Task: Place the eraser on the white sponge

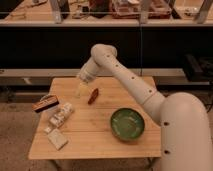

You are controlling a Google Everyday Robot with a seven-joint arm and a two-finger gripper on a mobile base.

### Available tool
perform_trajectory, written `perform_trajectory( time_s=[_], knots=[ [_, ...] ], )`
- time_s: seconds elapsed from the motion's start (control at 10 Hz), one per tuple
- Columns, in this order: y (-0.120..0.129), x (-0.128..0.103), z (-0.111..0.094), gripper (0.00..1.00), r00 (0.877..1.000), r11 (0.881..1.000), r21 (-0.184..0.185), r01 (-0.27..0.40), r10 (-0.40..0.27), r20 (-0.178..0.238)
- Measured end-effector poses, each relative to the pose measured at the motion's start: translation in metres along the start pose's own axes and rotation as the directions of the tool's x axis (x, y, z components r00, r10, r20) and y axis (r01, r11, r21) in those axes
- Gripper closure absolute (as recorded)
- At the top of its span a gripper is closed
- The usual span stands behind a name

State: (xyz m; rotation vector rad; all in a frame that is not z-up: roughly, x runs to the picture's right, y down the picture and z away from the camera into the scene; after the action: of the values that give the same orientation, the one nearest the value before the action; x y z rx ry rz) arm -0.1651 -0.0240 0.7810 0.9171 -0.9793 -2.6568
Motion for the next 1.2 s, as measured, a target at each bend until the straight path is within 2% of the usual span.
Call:
perform_trajectory(
  time_s=[0.2, 0.5, 0.8, 1.0, 1.2],
  knots=[
    [-0.007, 0.031, 0.022, 0.2, 1.0, 0.999, 0.024, 0.027, -0.027, -0.009],
    [-0.022, 0.064, 0.06, 0.2, 0.996, 0.994, 0.066, 0.084, -0.082, -0.039],
    [-0.034, 0.071, 0.088, 0.2, 0.987, 0.983, 0.094, 0.157, -0.152, -0.053],
    [-0.041, 0.067, 0.104, 0.2, 0.981, 0.974, 0.115, 0.194, -0.19, -0.042],
    [-0.043, 0.059, 0.117, 0.2, 0.98, 0.971, 0.134, 0.2, -0.199, -0.021]
  ],
)
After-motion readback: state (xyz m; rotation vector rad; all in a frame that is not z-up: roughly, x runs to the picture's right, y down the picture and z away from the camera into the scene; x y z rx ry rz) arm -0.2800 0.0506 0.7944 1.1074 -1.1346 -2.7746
